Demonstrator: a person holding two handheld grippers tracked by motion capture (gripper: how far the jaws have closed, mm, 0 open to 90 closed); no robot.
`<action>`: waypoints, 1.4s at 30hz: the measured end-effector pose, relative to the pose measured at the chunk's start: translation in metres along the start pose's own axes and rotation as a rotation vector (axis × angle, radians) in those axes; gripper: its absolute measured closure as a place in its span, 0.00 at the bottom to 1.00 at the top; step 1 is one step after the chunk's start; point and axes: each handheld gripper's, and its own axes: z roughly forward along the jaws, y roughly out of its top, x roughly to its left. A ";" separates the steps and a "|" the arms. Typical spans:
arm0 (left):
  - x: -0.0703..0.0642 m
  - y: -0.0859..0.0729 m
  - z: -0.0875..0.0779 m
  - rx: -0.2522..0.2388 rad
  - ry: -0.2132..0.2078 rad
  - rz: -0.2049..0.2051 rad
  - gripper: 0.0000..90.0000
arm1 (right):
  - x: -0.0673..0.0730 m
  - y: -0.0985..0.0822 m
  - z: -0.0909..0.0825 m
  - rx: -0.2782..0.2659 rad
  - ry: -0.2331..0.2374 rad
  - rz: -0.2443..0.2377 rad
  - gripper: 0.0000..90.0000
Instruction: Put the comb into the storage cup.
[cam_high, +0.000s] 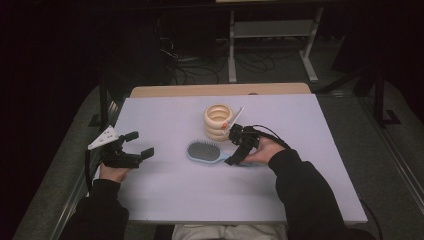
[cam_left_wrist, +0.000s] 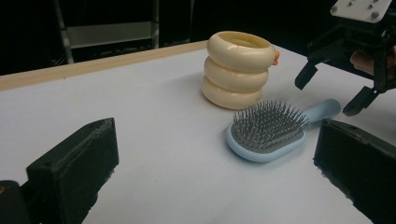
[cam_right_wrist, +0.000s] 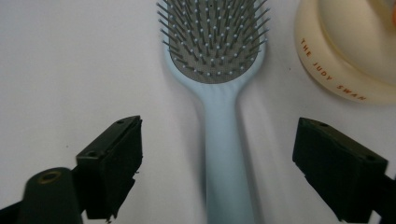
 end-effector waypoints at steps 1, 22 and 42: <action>0.000 0.000 0.000 0.000 0.000 0.000 0.00 | -0.001 0.000 0.002 0.007 0.003 0.001 0.21; 0.000 0.000 0.000 0.003 -0.004 0.002 0.00 | -0.004 0.007 0.024 0.041 0.010 -0.042 0.47; -0.001 -0.001 0.001 0.018 0.002 0.006 0.00 | 0.000 0.013 0.040 0.074 -0.021 -0.097 0.66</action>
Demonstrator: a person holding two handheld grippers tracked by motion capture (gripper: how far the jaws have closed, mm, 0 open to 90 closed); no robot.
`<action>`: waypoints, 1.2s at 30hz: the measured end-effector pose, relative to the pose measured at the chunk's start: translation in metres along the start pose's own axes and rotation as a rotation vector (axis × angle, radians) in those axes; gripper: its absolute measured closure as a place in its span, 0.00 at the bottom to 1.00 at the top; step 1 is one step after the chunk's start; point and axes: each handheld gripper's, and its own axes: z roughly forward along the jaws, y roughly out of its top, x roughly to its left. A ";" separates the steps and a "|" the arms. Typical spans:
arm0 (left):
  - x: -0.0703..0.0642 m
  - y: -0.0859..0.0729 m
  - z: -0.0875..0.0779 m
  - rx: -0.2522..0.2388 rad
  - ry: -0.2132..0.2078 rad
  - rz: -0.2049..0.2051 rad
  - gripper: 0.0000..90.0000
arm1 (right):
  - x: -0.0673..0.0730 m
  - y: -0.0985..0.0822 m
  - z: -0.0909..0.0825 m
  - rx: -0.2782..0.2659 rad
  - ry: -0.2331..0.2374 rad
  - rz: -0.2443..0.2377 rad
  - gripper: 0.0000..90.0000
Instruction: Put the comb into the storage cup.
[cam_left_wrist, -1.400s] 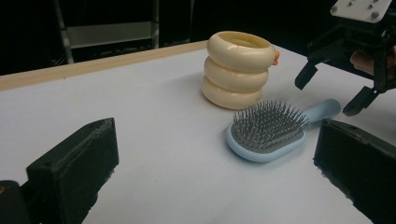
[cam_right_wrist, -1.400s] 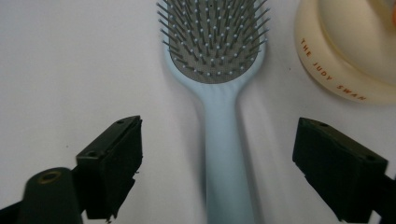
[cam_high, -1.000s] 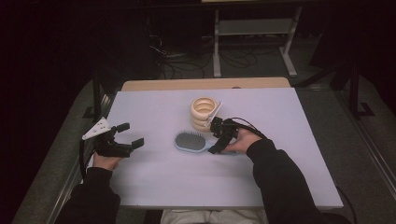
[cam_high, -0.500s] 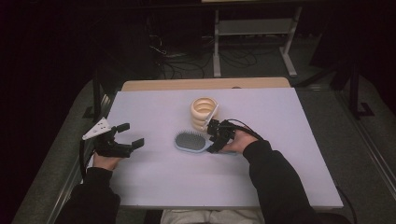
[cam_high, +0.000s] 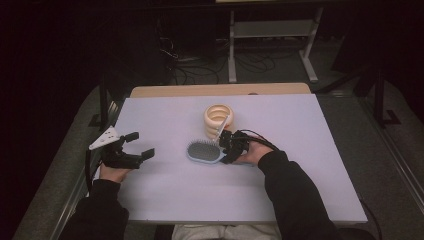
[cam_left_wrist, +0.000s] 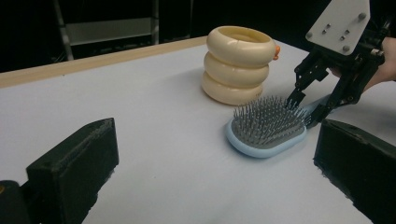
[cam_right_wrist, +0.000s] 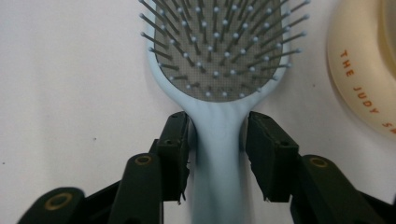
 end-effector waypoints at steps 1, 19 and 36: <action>0.000 0.000 0.000 0.000 0.000 0.000 0.00 | 0.000 0.000 0.000 0.001 -0.003 -0.006 0.66; 0.000 0.000 0.000 0.007 0.002 0.004 0.00 | 0.003 0.000 -0.001 0.012 -0.011 0.004 0.75; 0.000 0.000 -0.001 0.008 0.002 0.001 0.00 | 0.014 0.002 -0.008 0.013 -0.028 -0.031 0.76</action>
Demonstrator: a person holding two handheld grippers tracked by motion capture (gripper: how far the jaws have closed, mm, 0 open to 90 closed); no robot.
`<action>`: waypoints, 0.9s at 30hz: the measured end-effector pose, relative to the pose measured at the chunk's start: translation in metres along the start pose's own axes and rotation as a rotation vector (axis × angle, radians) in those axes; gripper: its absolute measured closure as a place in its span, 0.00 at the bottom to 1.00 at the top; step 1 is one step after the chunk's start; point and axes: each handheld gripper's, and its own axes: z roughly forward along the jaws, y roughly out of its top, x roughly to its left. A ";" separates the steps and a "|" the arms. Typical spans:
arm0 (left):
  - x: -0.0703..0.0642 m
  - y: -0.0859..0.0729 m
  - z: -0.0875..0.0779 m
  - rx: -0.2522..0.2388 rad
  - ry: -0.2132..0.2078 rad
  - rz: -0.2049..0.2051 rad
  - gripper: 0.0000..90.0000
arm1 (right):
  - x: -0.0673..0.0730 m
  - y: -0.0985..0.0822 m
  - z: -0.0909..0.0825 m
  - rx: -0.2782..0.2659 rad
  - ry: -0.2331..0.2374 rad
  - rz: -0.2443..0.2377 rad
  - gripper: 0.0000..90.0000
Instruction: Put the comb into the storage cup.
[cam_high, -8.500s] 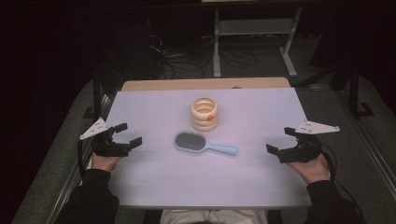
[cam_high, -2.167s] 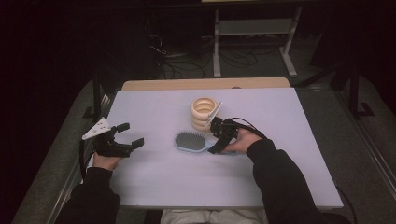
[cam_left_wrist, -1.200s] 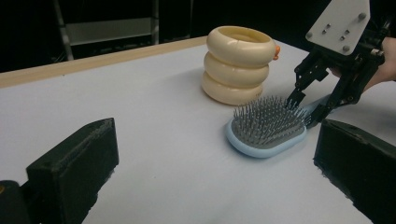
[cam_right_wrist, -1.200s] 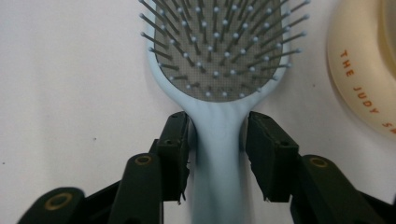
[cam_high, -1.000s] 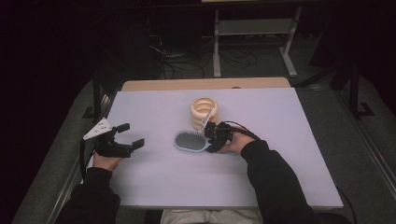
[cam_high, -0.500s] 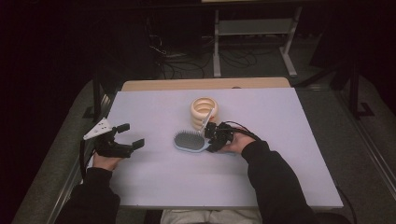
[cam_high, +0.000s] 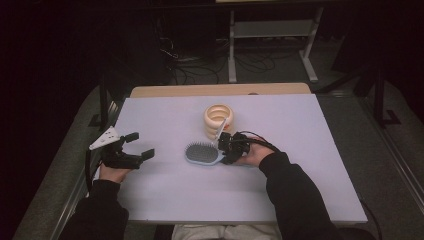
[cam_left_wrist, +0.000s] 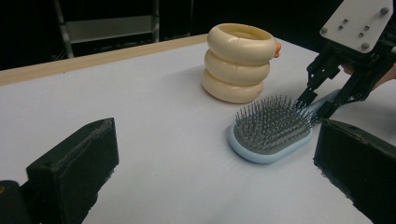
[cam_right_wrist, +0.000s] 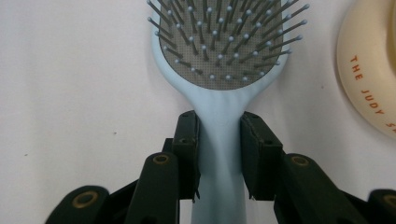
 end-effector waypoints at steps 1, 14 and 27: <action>0.000 0.000 0.000 0.000 0.000 -0.002 0.00 | 0.001 0.000 -0.001 -0.001 -0.004 0.000 0.76; 0.000 0.000 0.000 0.003 0.000 -0.004 0.00 | 0.001 -0.005 -0.024 -0.042 -0.041 0.000 0.76; -0.001 -0.002 0.002 0.019 0.001 -0.010 0.00 | 0.003 -0.008 -0.045 -0.100 -0.065 0.008 0.76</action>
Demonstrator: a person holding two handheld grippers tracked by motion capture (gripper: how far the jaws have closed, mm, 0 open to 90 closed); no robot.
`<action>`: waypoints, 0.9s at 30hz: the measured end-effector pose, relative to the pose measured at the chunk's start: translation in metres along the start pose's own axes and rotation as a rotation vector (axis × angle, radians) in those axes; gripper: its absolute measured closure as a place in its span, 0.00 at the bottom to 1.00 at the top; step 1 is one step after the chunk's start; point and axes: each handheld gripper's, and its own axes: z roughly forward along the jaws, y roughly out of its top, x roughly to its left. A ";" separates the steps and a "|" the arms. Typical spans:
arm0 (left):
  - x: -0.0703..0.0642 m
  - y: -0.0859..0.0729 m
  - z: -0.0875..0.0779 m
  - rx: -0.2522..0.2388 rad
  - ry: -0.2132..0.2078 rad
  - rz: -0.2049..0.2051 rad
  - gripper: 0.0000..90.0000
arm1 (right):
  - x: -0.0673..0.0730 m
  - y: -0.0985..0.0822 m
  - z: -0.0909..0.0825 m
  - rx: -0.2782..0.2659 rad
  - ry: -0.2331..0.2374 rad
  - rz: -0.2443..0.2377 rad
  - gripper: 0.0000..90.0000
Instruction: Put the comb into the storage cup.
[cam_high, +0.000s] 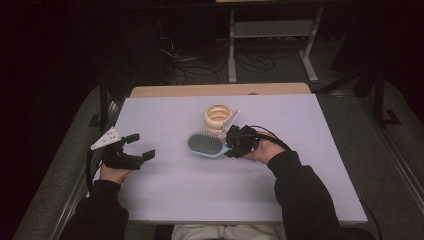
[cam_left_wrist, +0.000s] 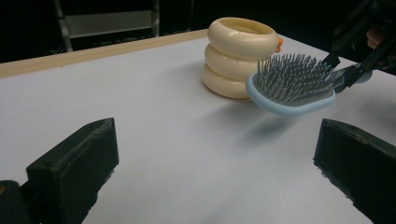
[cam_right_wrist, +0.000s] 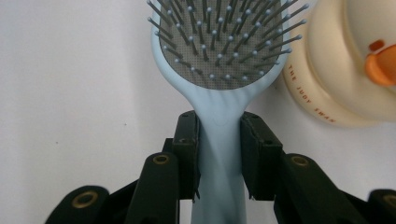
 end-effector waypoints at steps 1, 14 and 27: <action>0.000 0.000 0.000 0.001 0.000 -0.001 0.00 | 0.000 0.000 0.000 0.000 0.000 0.000 0.76; 0.000 -0.002 0.002 0.018 0.001 -0.005 0.00 | -0.002 -0.003 -0.019 -0.075 -0.028 0.014 0.76; -0.001 -0.002 0.002 0.016 -0.009 -0.009 0.00 | -0.008 -0.012 -0.039 -0.115 -0.056 0.041 0.76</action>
